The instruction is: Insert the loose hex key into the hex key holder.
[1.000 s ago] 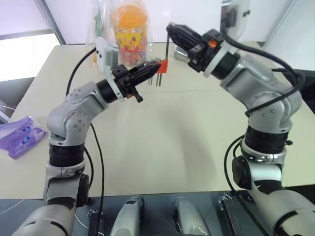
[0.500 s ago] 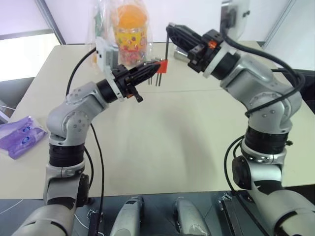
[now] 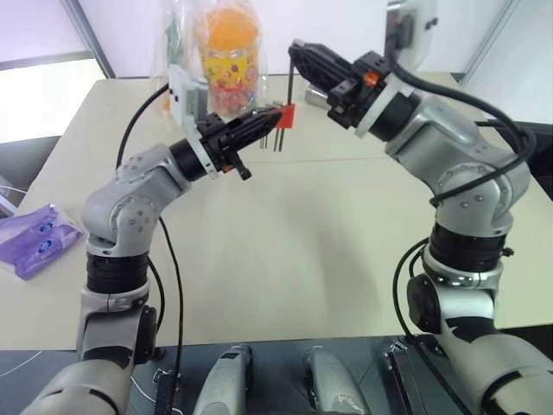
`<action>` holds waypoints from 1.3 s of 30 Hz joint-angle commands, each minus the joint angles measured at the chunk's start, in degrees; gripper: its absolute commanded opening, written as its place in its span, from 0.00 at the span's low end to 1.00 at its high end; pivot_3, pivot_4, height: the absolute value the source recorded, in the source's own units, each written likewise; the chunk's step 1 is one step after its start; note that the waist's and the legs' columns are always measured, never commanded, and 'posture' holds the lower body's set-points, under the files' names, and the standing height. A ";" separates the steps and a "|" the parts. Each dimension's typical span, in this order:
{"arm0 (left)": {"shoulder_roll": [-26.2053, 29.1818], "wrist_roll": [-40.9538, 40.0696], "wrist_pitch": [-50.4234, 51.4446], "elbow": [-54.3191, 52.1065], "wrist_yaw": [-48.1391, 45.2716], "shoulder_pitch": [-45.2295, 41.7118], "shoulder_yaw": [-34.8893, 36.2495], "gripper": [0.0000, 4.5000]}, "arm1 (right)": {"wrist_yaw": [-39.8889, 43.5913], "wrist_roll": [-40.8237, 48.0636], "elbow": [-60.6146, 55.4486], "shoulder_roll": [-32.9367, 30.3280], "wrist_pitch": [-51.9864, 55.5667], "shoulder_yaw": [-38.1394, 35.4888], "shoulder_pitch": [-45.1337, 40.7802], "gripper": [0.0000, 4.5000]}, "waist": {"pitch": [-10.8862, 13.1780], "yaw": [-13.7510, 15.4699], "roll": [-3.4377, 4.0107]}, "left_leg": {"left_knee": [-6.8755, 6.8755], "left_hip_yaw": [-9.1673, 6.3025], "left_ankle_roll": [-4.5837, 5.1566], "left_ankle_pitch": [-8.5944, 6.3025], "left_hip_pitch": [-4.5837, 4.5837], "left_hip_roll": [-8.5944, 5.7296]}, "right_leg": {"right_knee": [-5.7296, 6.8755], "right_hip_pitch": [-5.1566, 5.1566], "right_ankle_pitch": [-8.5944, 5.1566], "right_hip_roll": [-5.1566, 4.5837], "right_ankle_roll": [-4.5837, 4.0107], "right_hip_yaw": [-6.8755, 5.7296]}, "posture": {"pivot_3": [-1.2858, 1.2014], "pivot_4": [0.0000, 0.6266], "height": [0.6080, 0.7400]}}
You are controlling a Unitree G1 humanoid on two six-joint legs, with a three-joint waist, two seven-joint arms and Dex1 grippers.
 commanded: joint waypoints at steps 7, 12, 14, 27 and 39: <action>0.06 -1.10 -0.74 -2.51 0.36 -0.93 1.39 0.00 | 1.21 -1.21 -0.48 -1.12 -2.22 0.02 -1.07 0.01 | 0.00 0.01 0.00 | 0.00 0.00 0.00 0.00 0.00 0.00 | 0.00 0.00 0.00 0.00 0.00 0.00 | 0.52 0.24 1.00; -0.07 -1.17 -0.70 -2.55 0.37 -0.91 1.24 0.00 | 1.67 -2.13 0.41 -1.61 -3.06 -0.16 -1.45 0.01 | 0.00 0.00 0.00 | 0.00 0.00 0.00 0.00 0.00 0.00 | 0.00 0.00 0.00 0.00 0.00 0.00 | 0.52 0.24 1.00; -0.07 -1.20 -0.69 -2.55 0.33 -0.92 1.22 0.00 | 1.71 -2.25 0.59 -1.59 -3.26 -0.18 -1.55 0.01 | 0.00 -0.01 0.00 | 0.00 0.01 0.00 0.00 0.00 0.00 | 0.00 0.00 0.00 0.01 0.00 0.00 | 0.52 0.24 1.00; 0.05 -1.01 -0.84 -2.28 0.39 -1.18 1.29 0.00 | 2.00 -1.68 -0.10 -1.30 -2.85 -0.04 -1.36 0.01 | 0.00 0.00 0.00 | 0.00 0.01 0.00 0.00 0.00 0.00 | 0.00 0.00 0.00 0.00 0.00 0.00 | 0.52 0.24 1.00; -0.05 -0.90 -1.09 -1.95 0.42 -1.52 1.37 0.00 | 2.12 -0.51 -1.22 -1.16 -1.87 0.46 -0.59 0.01 | 0.00 0.00 0.00 | 0.00 0.01 0.00 0.00 0.00 0.00 | 0.00 0.00 0.00 0.00 0.00 0.00 | 0.52 0.24 1.00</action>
